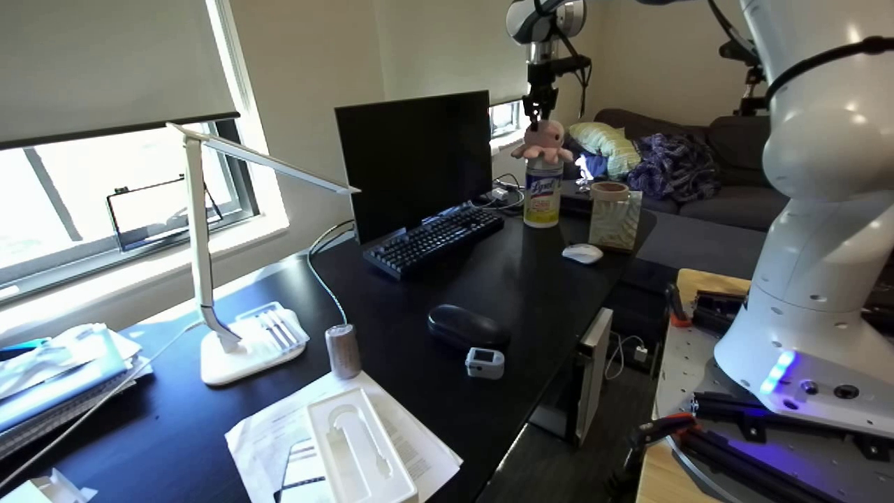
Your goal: Place the pink octopus plush toy on top of the white container on the right, move the white computer mouse to the left
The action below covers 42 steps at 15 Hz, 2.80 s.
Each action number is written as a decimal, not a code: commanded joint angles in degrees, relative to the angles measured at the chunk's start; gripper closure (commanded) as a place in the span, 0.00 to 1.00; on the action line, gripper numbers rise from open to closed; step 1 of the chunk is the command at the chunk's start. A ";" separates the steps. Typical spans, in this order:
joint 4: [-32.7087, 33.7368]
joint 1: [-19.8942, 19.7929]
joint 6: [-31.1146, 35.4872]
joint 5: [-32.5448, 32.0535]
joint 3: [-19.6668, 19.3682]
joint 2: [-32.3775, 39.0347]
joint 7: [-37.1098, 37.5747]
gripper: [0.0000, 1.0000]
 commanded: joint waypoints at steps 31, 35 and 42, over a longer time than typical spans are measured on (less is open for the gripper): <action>-39.46 23.17 -0.22 0.86 5.48 -39.52 0.94 0.00; -43.80 26.92 1.80 2.68 8.43 -38.82 2.41 0.00; -45.32 29.76 0.43 0.64 11.31 -36.64 2.24 0.00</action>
